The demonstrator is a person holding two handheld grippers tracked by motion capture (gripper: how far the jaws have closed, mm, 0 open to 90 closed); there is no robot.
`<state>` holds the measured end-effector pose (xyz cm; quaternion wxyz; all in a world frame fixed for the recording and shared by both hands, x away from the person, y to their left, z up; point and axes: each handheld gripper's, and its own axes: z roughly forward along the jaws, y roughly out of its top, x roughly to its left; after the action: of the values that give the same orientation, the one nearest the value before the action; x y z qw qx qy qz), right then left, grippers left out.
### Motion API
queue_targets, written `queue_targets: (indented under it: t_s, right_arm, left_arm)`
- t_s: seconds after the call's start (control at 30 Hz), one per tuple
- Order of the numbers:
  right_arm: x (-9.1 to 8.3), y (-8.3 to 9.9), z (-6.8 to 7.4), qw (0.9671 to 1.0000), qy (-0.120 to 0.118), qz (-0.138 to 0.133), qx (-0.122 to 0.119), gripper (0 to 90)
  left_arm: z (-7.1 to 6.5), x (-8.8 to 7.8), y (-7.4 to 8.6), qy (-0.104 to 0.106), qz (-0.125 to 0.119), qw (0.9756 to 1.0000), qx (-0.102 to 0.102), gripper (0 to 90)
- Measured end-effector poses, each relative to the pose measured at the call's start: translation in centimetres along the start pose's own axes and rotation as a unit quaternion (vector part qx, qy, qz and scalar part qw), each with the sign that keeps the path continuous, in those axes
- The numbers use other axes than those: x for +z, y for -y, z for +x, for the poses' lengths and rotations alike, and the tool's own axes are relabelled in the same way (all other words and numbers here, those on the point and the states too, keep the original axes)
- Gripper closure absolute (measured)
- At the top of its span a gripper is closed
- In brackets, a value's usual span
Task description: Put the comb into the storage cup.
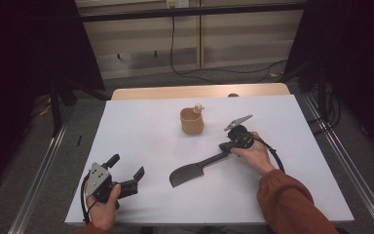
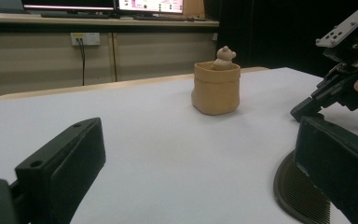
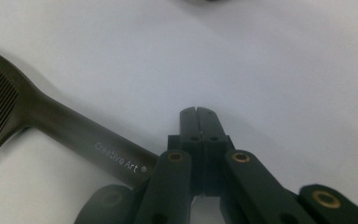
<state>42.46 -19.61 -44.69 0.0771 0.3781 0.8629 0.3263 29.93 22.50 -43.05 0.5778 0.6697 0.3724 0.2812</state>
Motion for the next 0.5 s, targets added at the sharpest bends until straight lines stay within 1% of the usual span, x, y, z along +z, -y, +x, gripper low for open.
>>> queue_targets:
  t_s: [0.2, 0.3, 0.47, 0.5]
  right_arm:
    - [-0.17, 0.21, 0.2, 1.0, 0.005, 0.0, 0.0, 90.0]
    - [-0.23, 0.32, 0.22, 1.0, 0.004, -0.001, -0.003, 90.0]
    - [-0.43, 0.59, 0.35, 1.0, 0.003, -0.001, -0.001, 90.0]
    - [-0.48, 0.66, 0.36, 1.0, 0.003, -0.001, -0.004, 90.0]
  left_arm:
    - [-0.03, -0.03, -0.02, 0.001, -0.001, 1.0, -0.001, 2.1]
    - [0.01, -0.01, -0.01, 0.0, -0.001, 1.0, -0.001, 2.1]
    - [-0.03, 0.0, 0.0, 0.001, 0.0, 1.0, -0.001, 2.1]
    - [-0.03, -0.01, -0.02, 0.001, -0.001, 1.0, -0.001, 2.1]
